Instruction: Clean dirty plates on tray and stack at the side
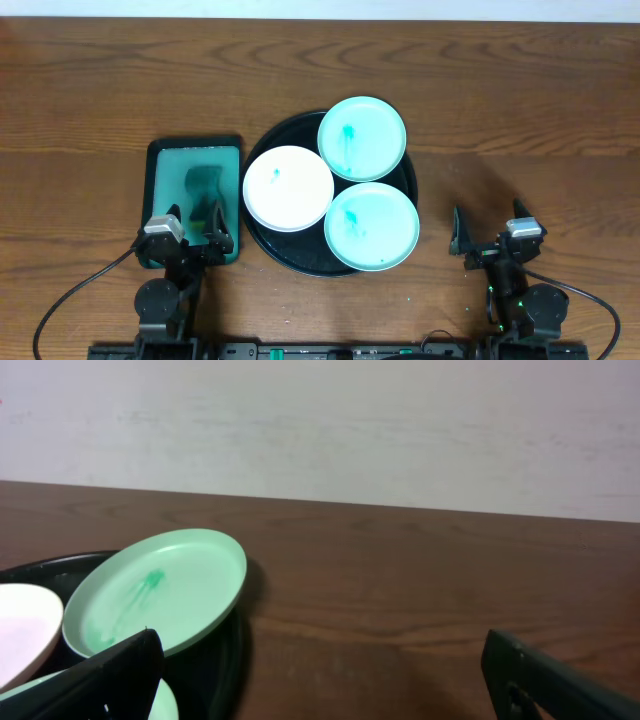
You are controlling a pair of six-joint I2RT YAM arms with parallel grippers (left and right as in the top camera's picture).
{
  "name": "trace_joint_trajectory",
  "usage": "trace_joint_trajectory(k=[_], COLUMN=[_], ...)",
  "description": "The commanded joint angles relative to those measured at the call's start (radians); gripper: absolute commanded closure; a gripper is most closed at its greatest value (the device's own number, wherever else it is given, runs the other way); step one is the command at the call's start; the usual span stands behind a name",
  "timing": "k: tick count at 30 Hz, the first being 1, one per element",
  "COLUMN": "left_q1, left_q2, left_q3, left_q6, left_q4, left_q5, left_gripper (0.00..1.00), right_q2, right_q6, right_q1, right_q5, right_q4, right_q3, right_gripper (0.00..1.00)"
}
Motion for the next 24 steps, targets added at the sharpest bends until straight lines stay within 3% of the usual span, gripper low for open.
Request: trace_joint_trajectory(k=[1, 24], left_q1=[0.000, 0.000], left_q2=[0.003, 0.003], left_q3=[-0.009, -0.009], left_q6=[0.021, 0.008], left_q4=[-0.045, -0.044], left_q5=[0.003, 0.011], left_gripper=[0.19, 0.19], right_q2=[-0.003, -0.003], right_q6=[-0.011, -0.011], right_q1=[-0.003, -0.002], right_q5=[0.010, 0.010], right_q4=[-0.005, -0.005], right_q3=[-0.002, -0.002], right_gripper=[0.01, 0.01])
